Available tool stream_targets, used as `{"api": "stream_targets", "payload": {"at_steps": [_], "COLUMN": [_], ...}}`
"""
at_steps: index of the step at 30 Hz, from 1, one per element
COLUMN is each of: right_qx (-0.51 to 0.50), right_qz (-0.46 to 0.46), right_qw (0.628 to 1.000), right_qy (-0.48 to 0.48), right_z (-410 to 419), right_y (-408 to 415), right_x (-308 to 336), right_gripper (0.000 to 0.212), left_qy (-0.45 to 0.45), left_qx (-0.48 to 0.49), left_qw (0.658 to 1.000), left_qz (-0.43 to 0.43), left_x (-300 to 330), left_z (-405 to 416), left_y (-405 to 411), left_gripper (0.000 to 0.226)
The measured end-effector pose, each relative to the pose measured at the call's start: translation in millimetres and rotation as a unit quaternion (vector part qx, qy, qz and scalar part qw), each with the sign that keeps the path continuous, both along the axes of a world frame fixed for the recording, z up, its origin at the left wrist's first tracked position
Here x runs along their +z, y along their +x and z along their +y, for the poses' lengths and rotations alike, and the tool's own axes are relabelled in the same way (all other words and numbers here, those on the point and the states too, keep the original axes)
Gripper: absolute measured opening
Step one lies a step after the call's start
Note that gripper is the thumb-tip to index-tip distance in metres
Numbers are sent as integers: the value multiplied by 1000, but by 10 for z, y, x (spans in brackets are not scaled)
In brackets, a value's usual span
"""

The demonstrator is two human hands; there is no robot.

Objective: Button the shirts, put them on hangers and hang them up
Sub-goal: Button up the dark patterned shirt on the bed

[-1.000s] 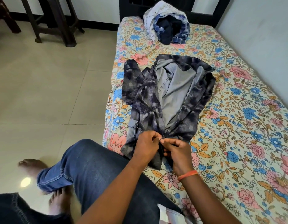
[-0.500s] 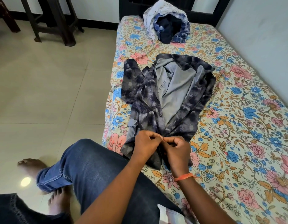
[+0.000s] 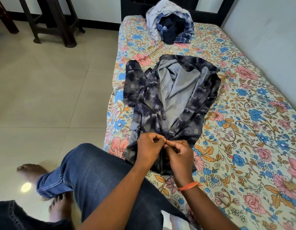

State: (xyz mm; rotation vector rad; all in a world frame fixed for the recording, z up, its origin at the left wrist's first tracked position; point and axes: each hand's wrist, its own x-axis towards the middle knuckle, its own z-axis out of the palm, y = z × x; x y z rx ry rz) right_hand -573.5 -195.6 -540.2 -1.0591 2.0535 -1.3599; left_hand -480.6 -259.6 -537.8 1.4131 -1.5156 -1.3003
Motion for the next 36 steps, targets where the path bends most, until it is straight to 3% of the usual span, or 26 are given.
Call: {"api": "stream_targets", "payload": {"at_steps": [6,10,15,20,24,28,31,33,36], "right_qx": [-14,-19,-24,-18,-5,27,57,67,49], "right_qz": [-69,-111,-130,-62,-3,2,-75,-119,-28], "right_qw": [997,994,991,997,998,998,995,988,994], "right_qy": [2,14,27,50,61,58,45,65,89], "right_z": [-25,-28,-68,-118,-161,-160,-139,-124,-138], "right_y": [-48,-85,-94,-128,-133,-124,-152,-200,-311], "right_x": [-15,-23,-5,-35,-68,-83,-48,-23,-57], "right_gripper": [20,11,9,14,15,14,13,12,9], "left_qy": [47,62,43,-48,-91,-11,74,39,-38], "left_qx": [-13,-38,-47,-63,-55,0,9,-37,-74], "left_qw": [999,997,998,995,990,998,997,996,982], "left_qz": [16,13,9,-64,-92,-61,-5,-66,-172], "left_x": [-45,-30,-4,5,39,16,-26,-34,-71], "left_z": [-64,-58,-47,1,42,60,-10,-47,-42], "left_y": [-8,-33,-43,-51,-93,-107,-62,-32,-32], "left_gripper": [5,17,15,3,6,9,12,11,6]}}
